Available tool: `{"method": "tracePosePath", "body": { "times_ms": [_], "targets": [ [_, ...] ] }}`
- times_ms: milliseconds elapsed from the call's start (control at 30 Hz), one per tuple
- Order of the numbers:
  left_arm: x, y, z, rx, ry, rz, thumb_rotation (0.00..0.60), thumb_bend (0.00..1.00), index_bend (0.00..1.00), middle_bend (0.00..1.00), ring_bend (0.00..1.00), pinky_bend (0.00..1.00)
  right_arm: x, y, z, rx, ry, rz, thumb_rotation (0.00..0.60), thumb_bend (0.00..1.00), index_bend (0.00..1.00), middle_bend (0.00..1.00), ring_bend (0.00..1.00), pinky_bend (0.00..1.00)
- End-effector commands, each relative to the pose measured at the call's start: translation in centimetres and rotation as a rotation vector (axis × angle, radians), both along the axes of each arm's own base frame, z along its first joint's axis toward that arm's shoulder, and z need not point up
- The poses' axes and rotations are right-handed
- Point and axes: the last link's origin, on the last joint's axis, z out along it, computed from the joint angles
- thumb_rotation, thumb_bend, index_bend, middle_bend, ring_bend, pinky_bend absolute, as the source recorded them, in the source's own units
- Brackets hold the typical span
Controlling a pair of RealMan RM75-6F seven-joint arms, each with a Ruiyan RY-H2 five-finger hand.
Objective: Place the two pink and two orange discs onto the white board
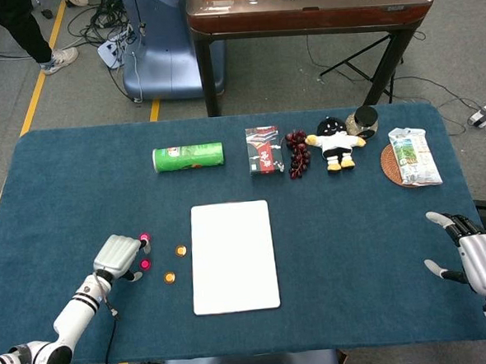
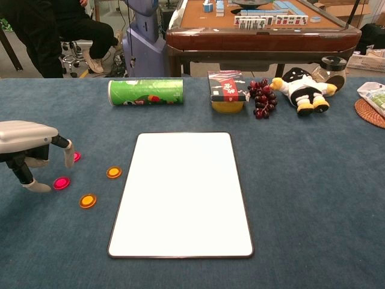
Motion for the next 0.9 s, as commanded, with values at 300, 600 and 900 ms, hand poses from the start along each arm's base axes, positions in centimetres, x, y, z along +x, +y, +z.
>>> {"method": "tracePosePath", "body": {
  "times_ms": [300,600,900],
  "targets": [
    [-0.2,0.3,-0.5,0.008,0.033,-0.007,0.6,0.23,0.51,1.0,1.0,1.0,0.0,-0.1,-0.1,0.006,0.0,-0.002,0.6,0.0,0.22,0.27,0.22,0.41],
    [-0.4,0.3,-0.7,0.015,0.057,-0.013,0.6,0.23,0.53,1.0,1.0,1.0,-0.1,-0.2,-0.2,0.01,0.001,-0.006,0.6,0.0,0.22,0.27,0.22,0.41],
    [-0.3,0.3,-1.3,0.011,0.054,-0.022,0.6,0.23,0.53,1.0,1.0,1.0,-0.1,-0.2,-0.2,0.012,0.002,-0.008,0.6,0.0,0.22,0.27,0.22,0.41]
  ]
}}
